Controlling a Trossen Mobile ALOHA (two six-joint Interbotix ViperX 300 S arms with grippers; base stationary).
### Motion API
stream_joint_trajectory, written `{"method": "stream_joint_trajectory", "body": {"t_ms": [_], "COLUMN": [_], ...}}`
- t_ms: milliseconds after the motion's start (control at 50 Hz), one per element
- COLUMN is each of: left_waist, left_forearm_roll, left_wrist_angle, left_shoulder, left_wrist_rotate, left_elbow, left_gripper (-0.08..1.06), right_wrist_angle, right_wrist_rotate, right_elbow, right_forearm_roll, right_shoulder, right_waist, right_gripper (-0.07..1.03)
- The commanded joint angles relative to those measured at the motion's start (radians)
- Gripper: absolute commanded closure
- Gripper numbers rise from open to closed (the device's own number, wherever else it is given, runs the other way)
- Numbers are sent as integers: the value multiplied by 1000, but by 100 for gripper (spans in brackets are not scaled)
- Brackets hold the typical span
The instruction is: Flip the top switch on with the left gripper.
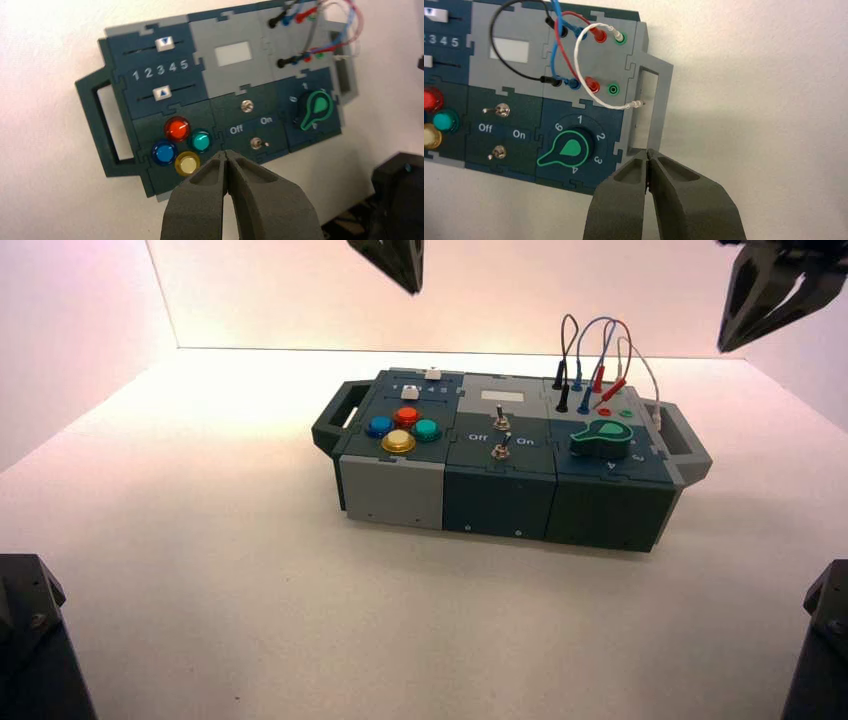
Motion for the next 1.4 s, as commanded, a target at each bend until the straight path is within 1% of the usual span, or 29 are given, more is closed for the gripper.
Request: {"method": "stream_joint_trajectory", "body": {"t_ms": [20,40,100,120,140,180,220,240,320,380,480,600,920,1000,1140,1200,1400], "left_waist": [-26,-26,-37,-40,-44,-49,-55,-63,-69,-69,-77,-81,-83,-83,-83,-83,-92], "left_forearm_roll": [89,100,172,181,202,215,213,213,213,213,213,209,202,196,169,161,160], "left_wrist_angle": [-9,-8,-5,-3,0,3,6,8,8,6,8,9,6,5,2,2,0], "left_shoulder": [6,11,25,28,35,43,52,64,80,94,114,132,153,158,163,170,201], "left_wrist_rotate": [-91,-101,-169,-178,-201,-209,-209,-209,-209,-201,-183,-181,-178,-178,-179,-179,-178], "left_elbow": [-11,-11,-15,-15,-21,-26,-34,-49,-63,-77,-95,-112,-118,-120,-121,-126,-132], "left_gripper": [101,101,101,101,101,101,101,101,101,101,101,101,101,101,101,101,101], "right_wrist_angle": [-35,-41,-60,-63,-67,-78,-87,-103,-120,-143,-164,-178,-225,-229,-233,-235,-258], "right_wrist_rotate": [14,15,21,23,25,25,25,26,25,26,25,20,5,5,-3,-6,-9], "right_elbow": [-34,-35,-40,-41,-43,-46,-48,-52,-55,-63,-77,-91,-126,-138,-144,-144,-141], "right_forearm_roll": [5,5,5,5,5,5,5,6,12,21,23,21,17,17,17,17,15], "right_shoulder": [34,41,66,69,77,92,104,124,147,178,229,279,385,413,454,466,492], "right_waist": [-3,-3,-3,-3,-3,-3,-3,-2,-2,0,2,5,5,5,5,5,5], "right_gripper": [98,98,98,98,98,98,98,98,98,98,98,98,98,98,98,98,98]}}
